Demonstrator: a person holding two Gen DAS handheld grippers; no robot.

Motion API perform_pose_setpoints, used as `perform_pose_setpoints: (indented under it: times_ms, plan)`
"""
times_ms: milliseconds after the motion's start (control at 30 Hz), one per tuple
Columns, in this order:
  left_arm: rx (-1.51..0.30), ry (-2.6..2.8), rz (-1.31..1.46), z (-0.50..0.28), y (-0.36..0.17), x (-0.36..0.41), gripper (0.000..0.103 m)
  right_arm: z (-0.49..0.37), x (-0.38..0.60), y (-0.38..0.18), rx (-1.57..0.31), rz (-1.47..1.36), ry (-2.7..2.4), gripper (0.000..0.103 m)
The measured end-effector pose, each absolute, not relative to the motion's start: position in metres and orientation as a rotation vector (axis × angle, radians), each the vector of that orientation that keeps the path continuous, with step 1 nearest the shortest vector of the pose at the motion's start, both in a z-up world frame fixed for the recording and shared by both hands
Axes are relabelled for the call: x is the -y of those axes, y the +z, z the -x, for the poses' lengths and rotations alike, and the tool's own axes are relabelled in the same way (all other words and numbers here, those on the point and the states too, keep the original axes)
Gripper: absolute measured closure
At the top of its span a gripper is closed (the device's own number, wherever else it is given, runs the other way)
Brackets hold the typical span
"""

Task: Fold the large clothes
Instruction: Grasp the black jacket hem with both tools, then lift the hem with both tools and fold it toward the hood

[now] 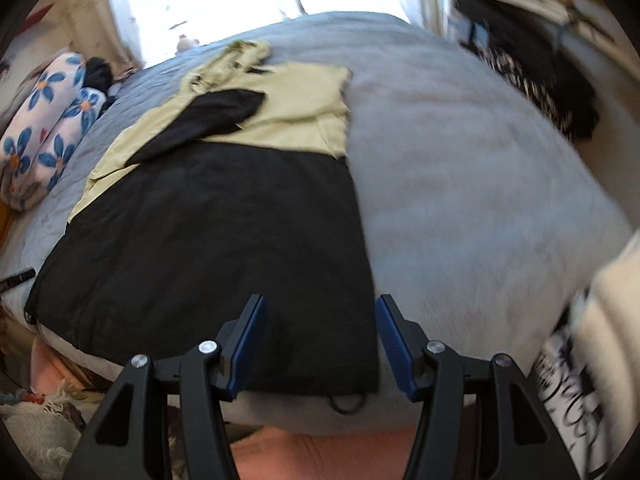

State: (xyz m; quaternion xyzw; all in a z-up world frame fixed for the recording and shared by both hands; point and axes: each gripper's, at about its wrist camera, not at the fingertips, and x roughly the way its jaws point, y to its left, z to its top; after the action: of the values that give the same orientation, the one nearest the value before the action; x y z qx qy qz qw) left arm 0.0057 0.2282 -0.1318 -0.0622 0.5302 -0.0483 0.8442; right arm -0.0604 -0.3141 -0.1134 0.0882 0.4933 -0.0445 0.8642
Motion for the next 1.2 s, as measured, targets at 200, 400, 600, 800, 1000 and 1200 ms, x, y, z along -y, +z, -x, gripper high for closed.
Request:
perform_pose_setpoints:
  times_ms: [200,400,600,800,1000,1200]
  plan:
    - [-1.139,-0.113,0.170,-0.008,-0.152,-0.237,0.026,0.063,0.332,-0.139,-1.062,-0.291,-0.086,0.046]
    - [-1.147,-0.164,0.189,-0.017,-0.161,-0.237,0.025,0.055,0.327,-0.145,-1.072,-0.326,-0.010,0.046]
    - [-1.153,-0.307,0.278,-0.021,-0.161,-0.240,0.025,0.051,0.331,-0.147,-1.075,-0.412,0.089,0.046]
    - [-1.177,-0.333,0.210,-0.023,-0.172,-0.230,0.025,0.047,0.339,-0.160,-1.101,-0.461,0.094,0.057]
    - [-1.194,-0.313,0.130,-0.024,-0.168,-0.211,0.068,0.044,0.322,-0.152,-1.111,-0.339,0.058,0.089]
    - [-1.217,-0.319,0.215,-0.032,-0.149,-0.204,0.097,0.038,0.308,-0.133,-1.068,-0.264,0.043,0.093]
